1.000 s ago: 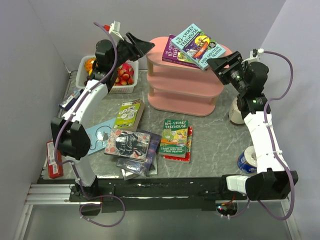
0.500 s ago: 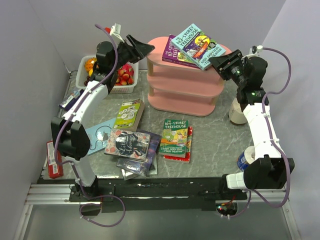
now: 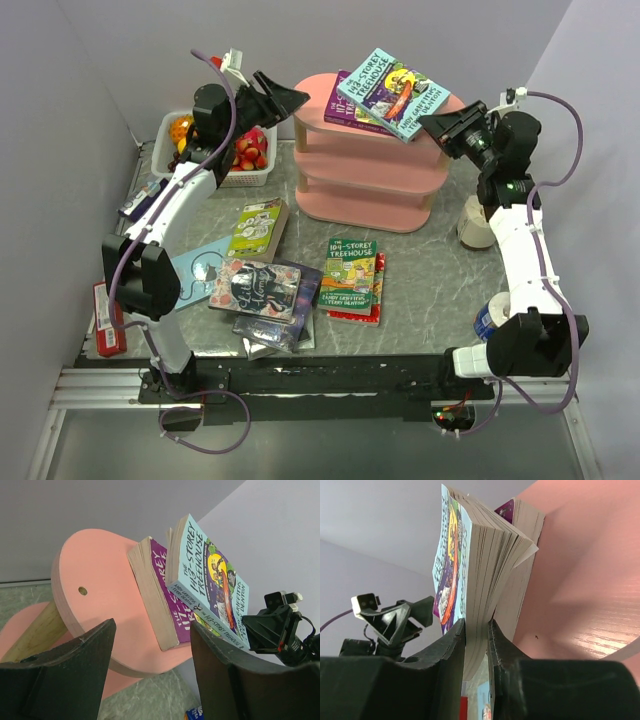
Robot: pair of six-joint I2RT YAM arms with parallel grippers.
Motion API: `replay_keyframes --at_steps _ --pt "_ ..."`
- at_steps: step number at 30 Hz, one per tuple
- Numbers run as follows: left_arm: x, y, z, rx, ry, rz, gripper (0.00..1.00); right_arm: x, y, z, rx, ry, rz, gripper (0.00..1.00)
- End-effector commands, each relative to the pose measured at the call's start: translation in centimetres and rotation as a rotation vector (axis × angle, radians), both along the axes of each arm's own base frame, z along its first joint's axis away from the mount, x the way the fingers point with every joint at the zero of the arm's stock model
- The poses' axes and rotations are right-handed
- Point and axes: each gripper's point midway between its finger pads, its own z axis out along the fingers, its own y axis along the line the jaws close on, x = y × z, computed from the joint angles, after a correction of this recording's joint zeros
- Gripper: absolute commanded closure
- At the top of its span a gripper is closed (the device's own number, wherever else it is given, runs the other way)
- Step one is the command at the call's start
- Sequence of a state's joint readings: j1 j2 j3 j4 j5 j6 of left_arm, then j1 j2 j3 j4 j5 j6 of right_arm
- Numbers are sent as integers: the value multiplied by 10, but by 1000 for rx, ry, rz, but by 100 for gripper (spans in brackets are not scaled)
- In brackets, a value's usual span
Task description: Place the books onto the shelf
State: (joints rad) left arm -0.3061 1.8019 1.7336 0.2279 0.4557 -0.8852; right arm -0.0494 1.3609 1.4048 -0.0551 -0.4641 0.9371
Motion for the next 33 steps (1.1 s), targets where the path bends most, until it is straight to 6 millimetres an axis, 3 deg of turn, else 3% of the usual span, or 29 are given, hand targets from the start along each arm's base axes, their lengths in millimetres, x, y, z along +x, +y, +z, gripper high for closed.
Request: replay_keyframes --at_steps 1,6,13,22,25,28,33 --pt "-20 6 39 -29 -96 -15 32 -10 11 30 1 -65 129 100" --pt "-21 5 44 -37 -102 -17 32 -11 17 26 -24 -20 220 100" --pt "-20 3 44 -53 -86 -34 32 -2 7 42 -51 -23 216 100" --pt "-19 3 39 -40 -81 -30 32 8 4 31 -67 60 234 100" --pt "-19 3 39 -36 -83 -31 32 11 4 24 -68 93 252 95" --pt "-19 3 39 -36 -81 -29 32 10 6 22 -61 100 263 100" --pt "-19 4 38 -37 -81 -31 32 10 6 21 -60 97 270 99"
